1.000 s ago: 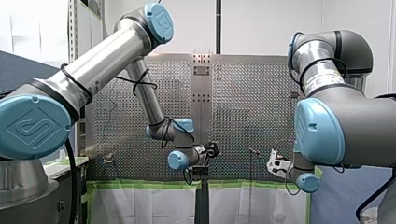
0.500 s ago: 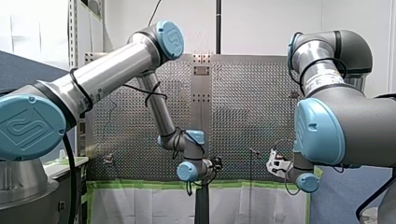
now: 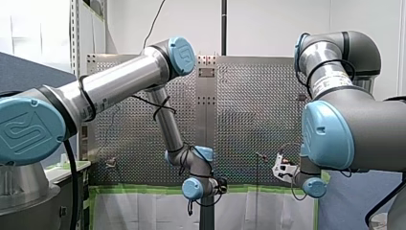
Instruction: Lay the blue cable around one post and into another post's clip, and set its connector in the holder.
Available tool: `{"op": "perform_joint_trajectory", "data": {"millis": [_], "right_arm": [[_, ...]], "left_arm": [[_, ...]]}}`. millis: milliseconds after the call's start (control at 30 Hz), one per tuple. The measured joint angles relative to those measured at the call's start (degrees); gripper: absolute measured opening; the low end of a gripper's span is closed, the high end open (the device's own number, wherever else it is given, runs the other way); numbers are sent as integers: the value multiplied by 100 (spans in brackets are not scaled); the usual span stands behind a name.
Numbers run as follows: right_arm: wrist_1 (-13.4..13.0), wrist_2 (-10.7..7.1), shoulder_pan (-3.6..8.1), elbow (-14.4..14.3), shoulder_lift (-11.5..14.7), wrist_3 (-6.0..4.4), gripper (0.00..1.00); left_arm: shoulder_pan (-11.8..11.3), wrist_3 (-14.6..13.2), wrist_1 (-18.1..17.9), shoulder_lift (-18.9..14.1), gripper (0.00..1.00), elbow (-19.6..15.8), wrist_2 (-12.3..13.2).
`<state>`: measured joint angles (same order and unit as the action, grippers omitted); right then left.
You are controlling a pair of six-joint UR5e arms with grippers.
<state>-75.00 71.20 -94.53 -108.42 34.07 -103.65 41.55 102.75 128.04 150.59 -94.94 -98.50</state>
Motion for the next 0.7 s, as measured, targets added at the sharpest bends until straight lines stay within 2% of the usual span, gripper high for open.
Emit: {"op": "perform_joint_trajectory", "data": {"millis": [100, 200, 467, 700], "right_arm": [[-4, 0, -5, 0, 0, 8, 0], [-6, -1, -7, 1, 0, 15, 0], [-4, -8, -3, 6, 0, 22, 0], [6, -1, -13, 6, 0, 42, 0]], "left_arm": [[55, -16, 126, 16, 99, 132, 148], [128, -18, 281, 21, 99, 290, 149], [186, -20, 674, 25, 99, 748, -243], [164, -72, 557, 28, 99, 952, -595]]}}
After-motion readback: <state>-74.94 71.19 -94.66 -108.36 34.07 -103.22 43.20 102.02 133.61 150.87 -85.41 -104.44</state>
